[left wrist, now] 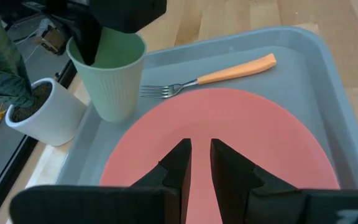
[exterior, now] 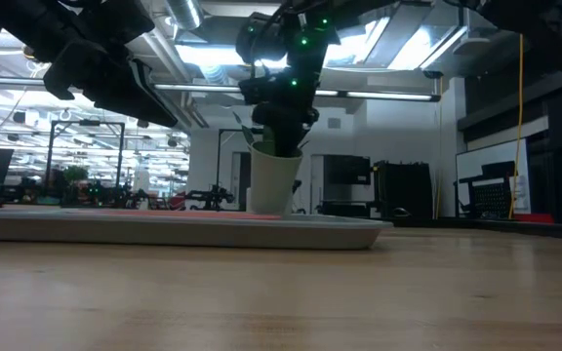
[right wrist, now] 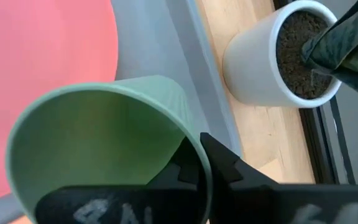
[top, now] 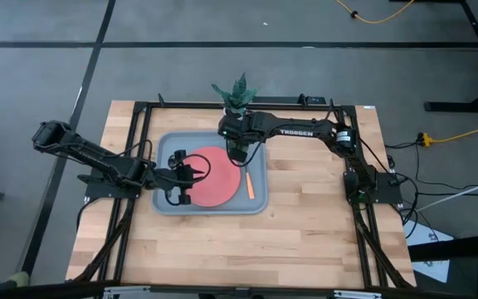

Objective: Pick and place plate/cup/fork/spoon on tray
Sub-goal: Put the green cup on the blue tray above the plate

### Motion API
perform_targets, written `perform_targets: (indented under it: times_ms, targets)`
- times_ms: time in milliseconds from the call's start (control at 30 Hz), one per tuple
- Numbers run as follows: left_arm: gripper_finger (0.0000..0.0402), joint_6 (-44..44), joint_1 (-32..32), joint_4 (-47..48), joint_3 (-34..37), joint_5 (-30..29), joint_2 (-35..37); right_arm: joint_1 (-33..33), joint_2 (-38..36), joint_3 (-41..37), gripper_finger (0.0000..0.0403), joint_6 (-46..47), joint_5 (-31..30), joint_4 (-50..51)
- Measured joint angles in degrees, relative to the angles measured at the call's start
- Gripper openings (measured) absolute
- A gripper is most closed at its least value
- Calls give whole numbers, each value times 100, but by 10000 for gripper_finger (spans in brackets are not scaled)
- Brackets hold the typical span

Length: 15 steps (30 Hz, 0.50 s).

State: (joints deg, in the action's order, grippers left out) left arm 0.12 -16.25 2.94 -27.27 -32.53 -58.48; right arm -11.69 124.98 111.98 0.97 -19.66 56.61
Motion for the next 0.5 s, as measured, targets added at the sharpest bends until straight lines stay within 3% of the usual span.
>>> perform_targets:
  times_ms: [500]
  targets:
    - [53, 0, 0, 0, 0, 0, 0, -19, 32, -2, 2, -110, 31, 225]
